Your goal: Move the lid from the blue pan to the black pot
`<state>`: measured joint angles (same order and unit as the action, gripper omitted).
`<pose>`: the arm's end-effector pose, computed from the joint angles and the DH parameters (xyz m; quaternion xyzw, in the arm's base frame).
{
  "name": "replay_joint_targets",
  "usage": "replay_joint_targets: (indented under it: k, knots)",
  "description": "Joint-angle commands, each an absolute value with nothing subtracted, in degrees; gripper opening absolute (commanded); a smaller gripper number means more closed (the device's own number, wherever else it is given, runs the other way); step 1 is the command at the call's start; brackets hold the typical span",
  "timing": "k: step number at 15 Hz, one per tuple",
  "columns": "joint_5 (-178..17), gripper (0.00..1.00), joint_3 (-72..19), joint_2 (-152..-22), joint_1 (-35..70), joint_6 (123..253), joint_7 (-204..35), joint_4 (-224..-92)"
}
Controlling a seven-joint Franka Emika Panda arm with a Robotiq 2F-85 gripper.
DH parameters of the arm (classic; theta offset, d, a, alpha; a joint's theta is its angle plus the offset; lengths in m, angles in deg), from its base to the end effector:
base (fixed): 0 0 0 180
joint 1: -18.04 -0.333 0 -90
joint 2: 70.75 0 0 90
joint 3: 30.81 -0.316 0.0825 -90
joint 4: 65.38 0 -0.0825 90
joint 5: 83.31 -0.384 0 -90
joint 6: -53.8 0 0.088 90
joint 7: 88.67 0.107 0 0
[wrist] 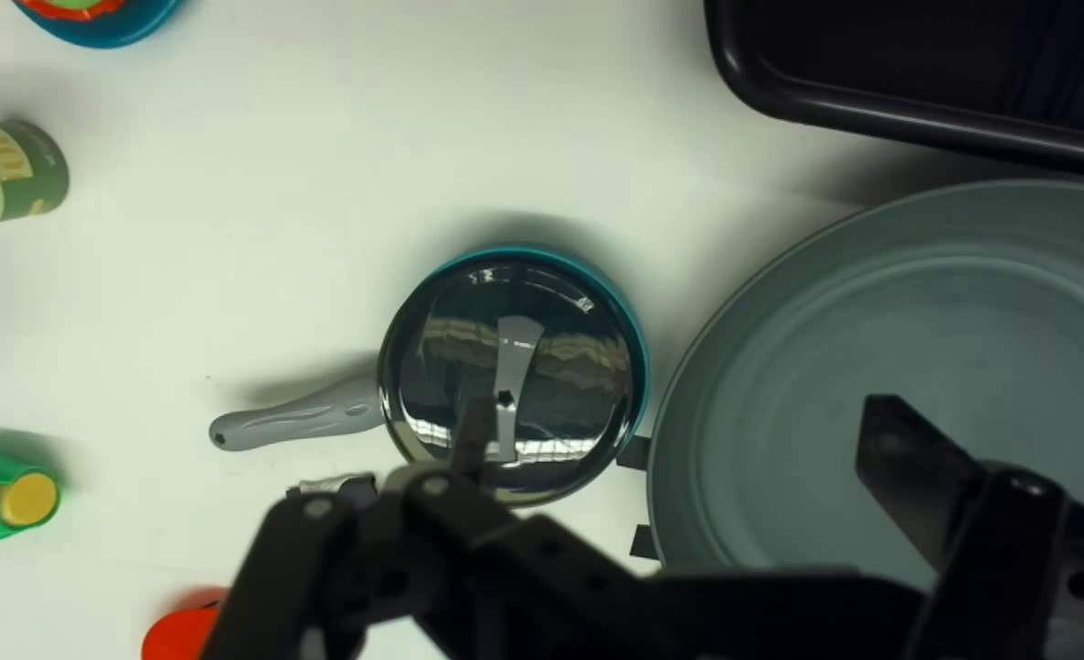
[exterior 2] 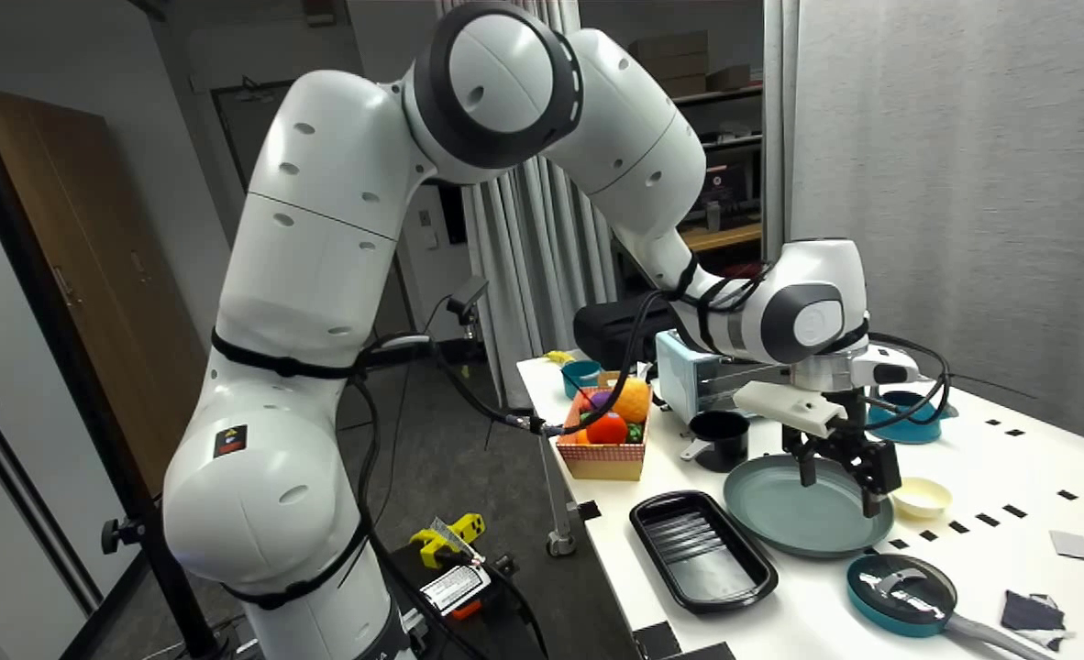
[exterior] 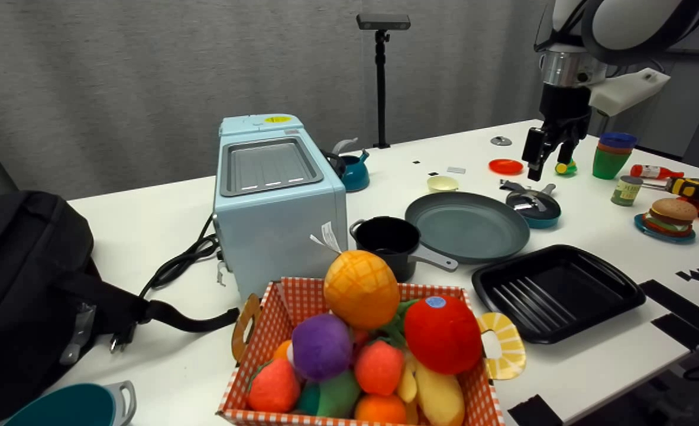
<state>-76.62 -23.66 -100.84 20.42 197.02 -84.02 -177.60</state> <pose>0.6120 -0.0994 0.2083 0.9954 -0.0684 0.0059 0.0668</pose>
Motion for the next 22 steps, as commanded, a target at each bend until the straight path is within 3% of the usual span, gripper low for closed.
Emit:
replay_joint_targets:
  k: [1,22]
  knots:
    - [-77.37,1.0,-23.65,-105.99,21.68,197.34,-84.27,-171.77]
    - [-78.28,0.99,-23.36,-119.63,25.01,200.41,-84.81,-160.33]
